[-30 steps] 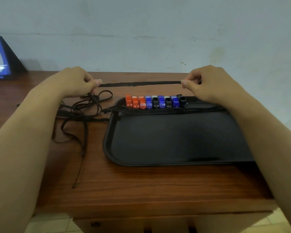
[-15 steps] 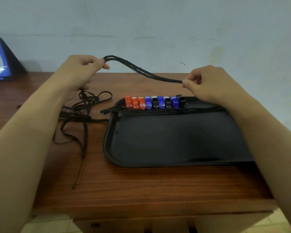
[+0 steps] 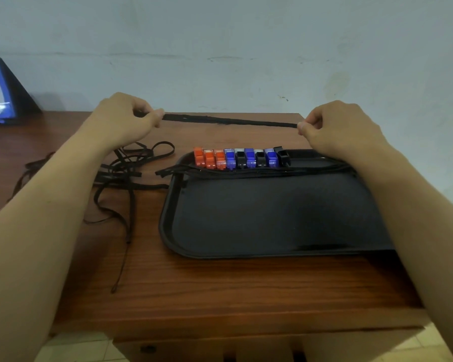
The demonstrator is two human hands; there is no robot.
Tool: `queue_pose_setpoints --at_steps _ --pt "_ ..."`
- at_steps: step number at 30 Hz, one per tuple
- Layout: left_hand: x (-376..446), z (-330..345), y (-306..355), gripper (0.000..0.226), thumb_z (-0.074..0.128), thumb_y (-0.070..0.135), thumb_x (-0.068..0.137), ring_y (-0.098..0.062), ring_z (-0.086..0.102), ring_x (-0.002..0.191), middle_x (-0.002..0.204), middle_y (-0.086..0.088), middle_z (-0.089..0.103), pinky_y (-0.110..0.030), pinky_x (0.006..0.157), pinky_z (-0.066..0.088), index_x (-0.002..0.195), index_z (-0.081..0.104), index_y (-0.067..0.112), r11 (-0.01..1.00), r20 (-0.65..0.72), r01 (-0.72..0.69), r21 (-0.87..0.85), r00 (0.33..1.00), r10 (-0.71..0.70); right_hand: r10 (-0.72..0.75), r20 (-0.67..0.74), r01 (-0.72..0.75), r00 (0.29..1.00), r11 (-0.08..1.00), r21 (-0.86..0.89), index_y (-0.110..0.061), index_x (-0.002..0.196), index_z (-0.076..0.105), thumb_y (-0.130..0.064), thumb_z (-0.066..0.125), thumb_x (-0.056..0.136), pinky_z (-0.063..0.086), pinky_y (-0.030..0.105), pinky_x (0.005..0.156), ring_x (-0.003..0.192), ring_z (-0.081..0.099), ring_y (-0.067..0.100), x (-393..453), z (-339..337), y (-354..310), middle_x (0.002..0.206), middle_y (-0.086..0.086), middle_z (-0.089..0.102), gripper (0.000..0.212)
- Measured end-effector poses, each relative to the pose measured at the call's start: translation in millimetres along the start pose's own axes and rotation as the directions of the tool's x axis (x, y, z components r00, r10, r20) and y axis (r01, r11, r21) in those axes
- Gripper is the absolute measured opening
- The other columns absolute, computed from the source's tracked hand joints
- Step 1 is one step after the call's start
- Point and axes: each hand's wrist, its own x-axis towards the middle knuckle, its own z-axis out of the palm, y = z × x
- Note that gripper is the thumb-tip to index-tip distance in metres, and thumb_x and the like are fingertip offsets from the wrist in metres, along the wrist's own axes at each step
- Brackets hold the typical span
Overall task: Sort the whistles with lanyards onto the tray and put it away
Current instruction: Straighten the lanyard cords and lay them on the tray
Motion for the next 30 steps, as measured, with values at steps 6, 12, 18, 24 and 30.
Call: queue_pose_setpoints --at_steps 6,12,18,24,30 --pt "-1.6 -1.2 -0.4 0.022 0.069 0.049 0.089 -0.013 0.060 0.104 0.101 0.007 0.070 -0.031 0.089 0.043 0.090 0.077 0.028 0.982 -0.052 0.045 -0.185 0.997 -0.055 0.005 -0.009 -0.006 1.000 1.000 -0.019 -0.032 0.103 0.070 -0.043 0.056 0.098 0.043 0.036 0.079 0.104 0.062 0.030 0.6 -1.1 1.2 0.111 0.001 0.069 0.018" --pt "-3.6 0.9 1.1 0.026 0.070 0.046 0.089 -0.012 0.060 0.097 0.097 0.003 0.070 -0.030 0.084 0.044 0.093 0.076 0.022 0.998 -0.081 0.012 -0.068 0.997 -0.017 -0.001 -0.004 0.001 1.000 1.000 -0.028 -0.033 0.098 0.067 -0.043 0.056 0.097 0.044 0.037 0.079 0.104 0.062 0.031 0.2 0.3 0.7 0.112 0.002 0.069 0.014" --pt "-3.8 2.1 4.0 0.026 0.071 0.042 0.089 -0.013 0.060 0.096 0.097 0.001 0.068 -0.029 0.085 0.043 0.098 0.074 0.017 0.999 -0.100 -0.007 -0.045 0.995 0.003 0.000 -0.003 0.000 1.000 0.999 -0.043 -0.034 0.100 0.069 -0.041 0.055 0.096 0.042 0.036 0.077 0.103 0.062 0.032 -0.2 1.1 0.7 0.111 0.002 0.069 0.016" --pt "-5.4 -1.1 6.4 0.025 0.072 0.045 0.088 -0.014 0.056 0.096 0.095 0.003 0.063 -0.030 0.083 0.042 0.099 0.075 0.022 0.998 -0.107 0.017 -0.057 0.994 -0.023 -0.001 -0.004 0.001 1.000 0.999 -0.049 -0.033 0.099 0.069 -0.040 0.055 0.097 0.042 0.036 0.076 0.101 0.062 0.031 -1.5 -0.3 0.8 0.109 0.001 0.069 0.016" --pt "-5.9 -4.3 3.5 0.032 0.069 0.052 0.088 -0.016 0.058 0.100 0.096 0.001 0.064 -0.033 0.087 0.045 0.092 0.077 0.022 1.000 -0.028 0.014 0.023 1.000 -0.014 0.006 0.011 -0.005 1.000 0.997 -0.080 -0.034 0.091 0.064 -0.039 0.055 0.097 0.040 0.035 0.075 0.100 0.062 0.031 -2.0 -1.0 0.7 0.110 0.002 0.069 0.012"
